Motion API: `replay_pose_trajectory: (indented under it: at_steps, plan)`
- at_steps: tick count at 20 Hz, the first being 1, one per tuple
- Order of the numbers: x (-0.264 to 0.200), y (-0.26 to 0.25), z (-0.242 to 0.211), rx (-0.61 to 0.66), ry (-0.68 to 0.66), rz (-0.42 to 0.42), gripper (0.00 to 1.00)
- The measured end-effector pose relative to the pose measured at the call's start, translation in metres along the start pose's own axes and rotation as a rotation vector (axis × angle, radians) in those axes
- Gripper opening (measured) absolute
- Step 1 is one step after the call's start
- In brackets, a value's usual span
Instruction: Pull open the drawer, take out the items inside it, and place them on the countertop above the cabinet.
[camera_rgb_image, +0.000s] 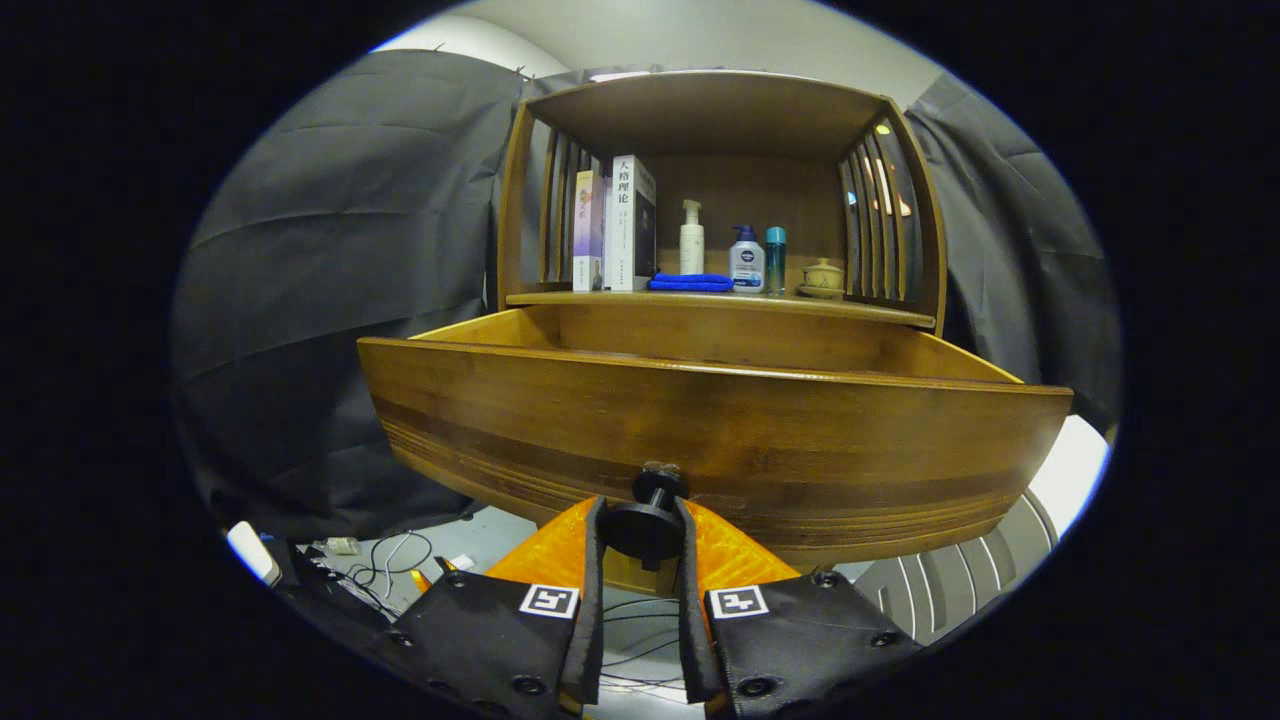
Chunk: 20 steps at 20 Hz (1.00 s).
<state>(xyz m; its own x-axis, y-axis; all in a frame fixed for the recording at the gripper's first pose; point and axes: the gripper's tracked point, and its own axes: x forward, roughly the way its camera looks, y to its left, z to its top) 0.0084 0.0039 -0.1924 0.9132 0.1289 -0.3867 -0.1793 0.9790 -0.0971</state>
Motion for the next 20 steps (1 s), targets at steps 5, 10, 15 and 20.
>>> replay_pose_trajectory:
  at_steps: [5, 10, 15, 20]
  plan:
    - [-0.008, 0.003, -0.002, -0.025, -0.034, -0.002, 0.38]
    - [-0.025, 0.008, 0.025, -0.033, -0.144, 0.004, 0.68]
    - [-0.040, 0.016, 0.064, -0.012, -0.222, 0.061, 0.99]
    - [-0.040, 0.008, 0.113, 0.002, -0.249, 0.095, 0.99]
